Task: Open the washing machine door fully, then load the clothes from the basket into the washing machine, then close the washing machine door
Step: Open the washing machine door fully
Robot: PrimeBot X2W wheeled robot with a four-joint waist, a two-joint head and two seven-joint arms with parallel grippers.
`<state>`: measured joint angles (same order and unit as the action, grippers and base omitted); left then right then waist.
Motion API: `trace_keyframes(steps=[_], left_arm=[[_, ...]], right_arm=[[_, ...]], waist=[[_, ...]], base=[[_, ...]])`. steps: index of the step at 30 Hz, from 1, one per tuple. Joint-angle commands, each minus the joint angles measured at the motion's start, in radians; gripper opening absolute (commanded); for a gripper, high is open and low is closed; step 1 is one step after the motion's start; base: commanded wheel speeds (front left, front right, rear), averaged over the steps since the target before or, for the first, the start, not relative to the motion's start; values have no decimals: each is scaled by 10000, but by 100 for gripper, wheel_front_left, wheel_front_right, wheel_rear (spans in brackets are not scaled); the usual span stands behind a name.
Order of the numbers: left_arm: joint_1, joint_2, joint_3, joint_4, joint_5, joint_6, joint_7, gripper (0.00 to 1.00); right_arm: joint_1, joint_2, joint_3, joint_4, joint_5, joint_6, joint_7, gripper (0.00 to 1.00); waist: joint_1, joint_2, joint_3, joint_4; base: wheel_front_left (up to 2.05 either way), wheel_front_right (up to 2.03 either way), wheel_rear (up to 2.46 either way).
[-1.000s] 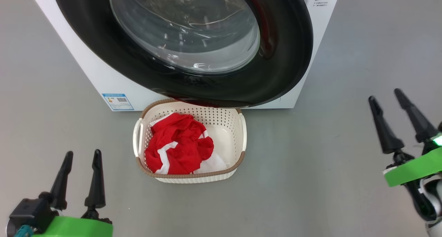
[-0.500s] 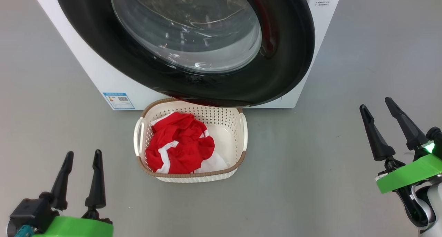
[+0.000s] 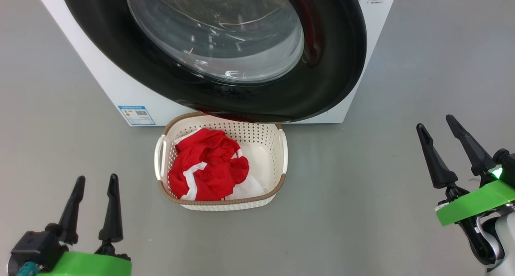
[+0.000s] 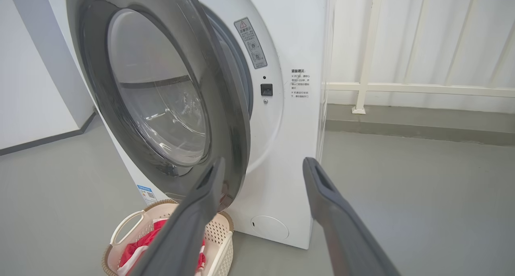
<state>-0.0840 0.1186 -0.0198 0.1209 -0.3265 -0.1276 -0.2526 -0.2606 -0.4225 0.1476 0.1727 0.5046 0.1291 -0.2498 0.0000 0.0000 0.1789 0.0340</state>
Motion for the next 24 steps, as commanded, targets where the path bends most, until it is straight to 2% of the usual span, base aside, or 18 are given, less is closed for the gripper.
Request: trace_keyframes(steps=[1, 3, 4, 5, 7, 8, 17, 24], left_arm=[[-196, 238, 357, -270, 152, -31, -92, 100], [-207, 240, 355, -278, 152, -31, -92, 100], [-213, 242, 354, -281, 154, -31, -92, 100], [-220, 244, 353, -284, 154, -31, -92, 100], [-237, 250, 355, -290, 154, -31, -92, 100], [-245, 253, 354, -293, 153, -31, -92, 100], [-351, 288, 297, -315, 129, -31, -92, 100], [-515, 365, 262, -343, 80, -31, -92, 100]], right_arm=[[-52, -178, 105, -201, 104, 16, -120, 100], [-145, -220, 120, -169, 228, 16, -120, 100], [-209, -228, 120, -165, 338, 16, -120, 89], [-272, -243, 120, -134, 458, 16, -120, 64], [-451, -204, 59, -93, 836, 16, -120, 24], [-547, -212, 35, -71, 1000, 16, -120, 0], [-1559, -576, 180, 431, 2735, 16, -6, 0], [-2840, -854, 418, 988, 5149, 16, 1028, 0]], waist=[[0, 0, 10, -6], [0, 0, 26, -13], [0, 0, 38, -16], [0, 0, 51, -20], [0, 0, 85, -28], [0, 0, 104, -31], [0, 0, 332, 18], [0, 0, 663, 107]], base=[[0, 0, 0], [0, 0, 0], [0, 0, 0], [0, 0, 0], [0, 0, 0], [0, 0, 0], [0, 0, 0], [0, 0, 0]])
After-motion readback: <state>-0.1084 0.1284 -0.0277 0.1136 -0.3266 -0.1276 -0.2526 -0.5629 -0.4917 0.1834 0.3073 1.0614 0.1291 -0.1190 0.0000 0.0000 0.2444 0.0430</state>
